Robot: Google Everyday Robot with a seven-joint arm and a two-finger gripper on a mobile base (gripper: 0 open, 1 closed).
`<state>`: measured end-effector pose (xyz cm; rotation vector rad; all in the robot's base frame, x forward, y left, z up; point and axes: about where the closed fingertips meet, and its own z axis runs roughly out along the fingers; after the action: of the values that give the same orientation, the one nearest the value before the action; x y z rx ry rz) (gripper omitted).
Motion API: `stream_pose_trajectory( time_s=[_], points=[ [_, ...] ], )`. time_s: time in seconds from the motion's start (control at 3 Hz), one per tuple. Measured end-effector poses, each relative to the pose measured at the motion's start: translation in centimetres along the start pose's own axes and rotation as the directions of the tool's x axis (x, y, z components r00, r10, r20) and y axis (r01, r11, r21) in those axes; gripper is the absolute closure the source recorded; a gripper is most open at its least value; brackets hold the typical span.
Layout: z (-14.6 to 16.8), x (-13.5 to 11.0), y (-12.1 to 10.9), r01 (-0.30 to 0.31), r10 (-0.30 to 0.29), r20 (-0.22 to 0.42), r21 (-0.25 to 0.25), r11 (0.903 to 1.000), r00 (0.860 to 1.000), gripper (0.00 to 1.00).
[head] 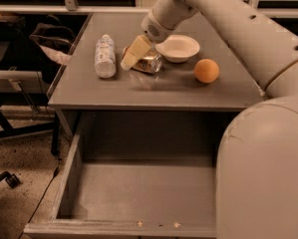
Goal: Place orange can into top drawer
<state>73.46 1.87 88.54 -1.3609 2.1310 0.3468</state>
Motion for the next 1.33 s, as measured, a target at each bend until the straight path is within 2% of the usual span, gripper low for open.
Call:
stream_pose_trajectory(
  time_s=[0.33,0.67,1.33],
  points=[
    [1.0,-1.1,0.5,0.023,-0.023,-0.004,-0.025,0.9994,1.0,0.0],
    [2.0,-1.3,0.7,0.02,-0.02,-0.015,-0.047,0.9987,1.0,0.0],
    [3.4,0.5,0.4,-0.047,0.045,-0.03,-0.076,0.996,0.999,0.03]
  ],
)
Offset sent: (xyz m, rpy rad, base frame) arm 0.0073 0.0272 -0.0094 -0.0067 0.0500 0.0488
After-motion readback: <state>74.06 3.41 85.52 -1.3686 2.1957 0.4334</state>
